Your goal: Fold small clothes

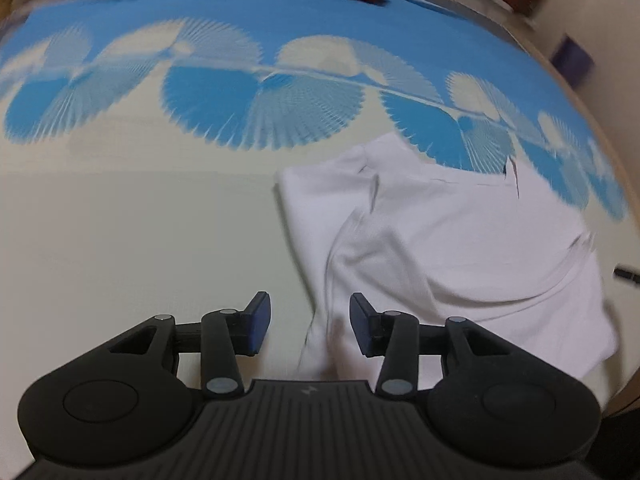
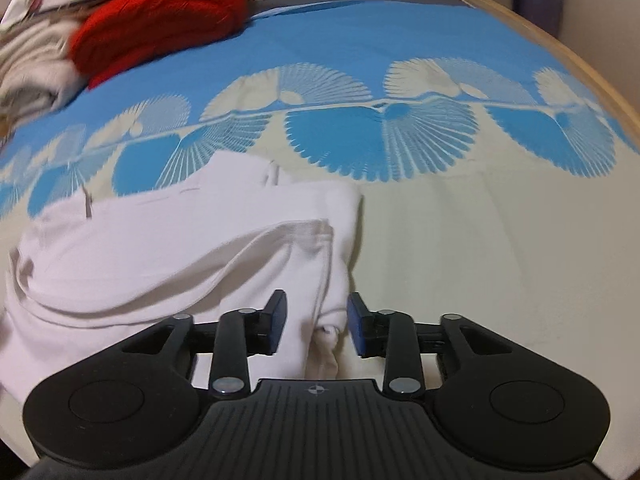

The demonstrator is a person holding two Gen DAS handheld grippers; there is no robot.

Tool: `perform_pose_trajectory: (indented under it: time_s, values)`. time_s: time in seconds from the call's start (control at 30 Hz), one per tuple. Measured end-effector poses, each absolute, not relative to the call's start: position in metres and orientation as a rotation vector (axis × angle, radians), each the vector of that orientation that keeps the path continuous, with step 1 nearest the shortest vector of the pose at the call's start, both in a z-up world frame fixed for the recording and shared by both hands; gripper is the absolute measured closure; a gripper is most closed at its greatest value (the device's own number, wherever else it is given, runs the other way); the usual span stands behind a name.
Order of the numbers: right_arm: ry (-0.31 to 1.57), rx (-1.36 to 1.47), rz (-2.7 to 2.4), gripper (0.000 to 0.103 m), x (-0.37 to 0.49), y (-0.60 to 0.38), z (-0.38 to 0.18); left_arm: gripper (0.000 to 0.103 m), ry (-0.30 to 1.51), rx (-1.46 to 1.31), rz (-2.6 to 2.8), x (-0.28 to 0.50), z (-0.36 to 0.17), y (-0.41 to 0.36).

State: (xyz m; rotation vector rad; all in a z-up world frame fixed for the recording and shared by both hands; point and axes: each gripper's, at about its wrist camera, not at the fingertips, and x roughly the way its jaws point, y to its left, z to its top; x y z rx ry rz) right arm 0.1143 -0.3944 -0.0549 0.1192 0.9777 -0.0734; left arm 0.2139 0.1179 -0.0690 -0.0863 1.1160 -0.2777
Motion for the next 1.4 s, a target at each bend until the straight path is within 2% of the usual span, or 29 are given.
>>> perform_pose_trajectory:
  time_s: [0.33,0.4,0.43,0.47,0.57,0.73,0.93,1.0,1.03,1.07,1.17,1.27,1.3,1.37,1.4]
  values:
    - [0.972,0.032,-0.052,0.062,0.156,-0.376,-0.083,0.054,1.049,0.058,-0.376,0.234,-0.101,0.077]
    - [0.975,0.003,-0.056,0.062,0.165,-0.373,-0.088,0.07,1.051,0.049,-0.38,0.24,-0.104,0.079]
    - [0.979,-0.008,-0.053,0.063,0.168,-0.371,-0.09,0.091,1.058,0.039,-0.381,0.244,-0.106,0.081]
    - [0.985,-0.019,-0.051,0.07,0.17,-0.37,-0.092,0.095,1.066,0.015,-0.385,0.249,-0.108,0.084]
    - [0.978,-0.046,-0.081,0.098,0.175,-0.369,-0.089,0.097,1.054,-0.045,-0.398,0.256,-0.101,0.094]
    - [0.846,0.098,-0.101,0.101,0.174,-0.383,-0.057,0.098,0.99,-0.094,-0.403,0.262,-0.075,0.103]
    - [0.527,0.189,-0.17,0.102,0.167,-0.397,-0.012,0.098,0.817,-0.288,-0.279,0.278,-0.042,0.124]
    - [0.491,0.233,-0.215,0.101,0.184,-0.403,-0.013,0.097,0.807,-0.288,-0.206,0.286,-0.045,0.118]
    - [0.508,0.256,-0.236,0.101,0.196,-0.405,-0.02,0.093,0.823,-0.264,-0.175,0.29,-0.049,0.111]
    - [0.554,0.259,-0.254,0.1,0.208,-0.406,-0.03,0.089,0.852,-0.203,-0.135,0.293,-0.053,0.101]
    - [0.743,0.248,-0.35,0.086,0.222,-0.407,-0.069,0.087,0.931,-0.131,-0.104,0.292,-0.061,0.091]
    - [0.815,0.281,-0.34,0.083,0.214,-0.407,-0.074,0.084,0.951,-0.191,-0.172,0.283,-0.055,0.093]
    - [0.799,0.26,-0.327,0.074,0.21,-0.404,-0.068,0.083,0.956,-0.19,-0.209,0.28,-0.053,0.091]
    - [0.779,0.195,-0.304,0.064,0.204,-0.397,-0.058,0.078,1.001,-0.184,-0.287,0.275,-0.057,0.086]
    - [0.785,0.181,-0.282,0.062,0.2,-0.396,-0.054,0.077,1.035,-0.174,-0.322,0.271,-0.063,0.082]
